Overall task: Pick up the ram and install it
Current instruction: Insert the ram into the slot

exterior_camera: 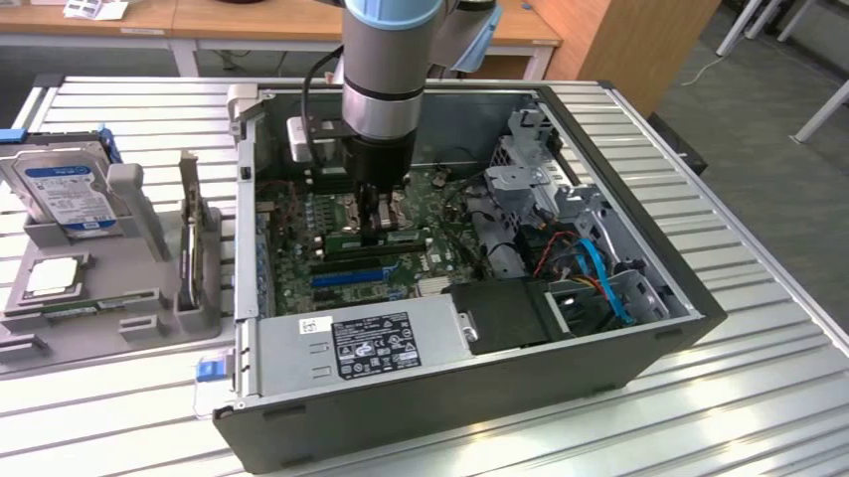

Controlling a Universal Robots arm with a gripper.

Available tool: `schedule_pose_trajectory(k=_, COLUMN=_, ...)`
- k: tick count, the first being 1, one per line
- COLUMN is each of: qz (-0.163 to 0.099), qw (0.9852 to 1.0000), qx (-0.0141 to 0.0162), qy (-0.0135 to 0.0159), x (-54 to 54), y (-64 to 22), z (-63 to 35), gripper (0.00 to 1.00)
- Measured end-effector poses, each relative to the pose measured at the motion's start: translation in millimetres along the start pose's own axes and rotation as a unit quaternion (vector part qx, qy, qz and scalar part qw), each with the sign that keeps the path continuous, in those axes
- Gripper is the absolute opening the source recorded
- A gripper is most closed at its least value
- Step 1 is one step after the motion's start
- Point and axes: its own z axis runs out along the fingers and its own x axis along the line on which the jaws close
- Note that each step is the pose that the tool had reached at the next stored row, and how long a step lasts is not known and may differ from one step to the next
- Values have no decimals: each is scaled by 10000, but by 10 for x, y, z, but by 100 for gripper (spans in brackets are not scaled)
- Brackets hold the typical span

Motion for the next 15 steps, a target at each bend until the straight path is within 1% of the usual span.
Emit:
schedule_pose_trajectory(k=9, qz=25, qw=10000, qx=2, qy=1, x=0, y=0, z=-3, gripper=13)
schedule_pose_trajectory(k=15, qz=25, qw=10000, qx=2, qy=1, x=2, y=2, z=-71, gripper=13)
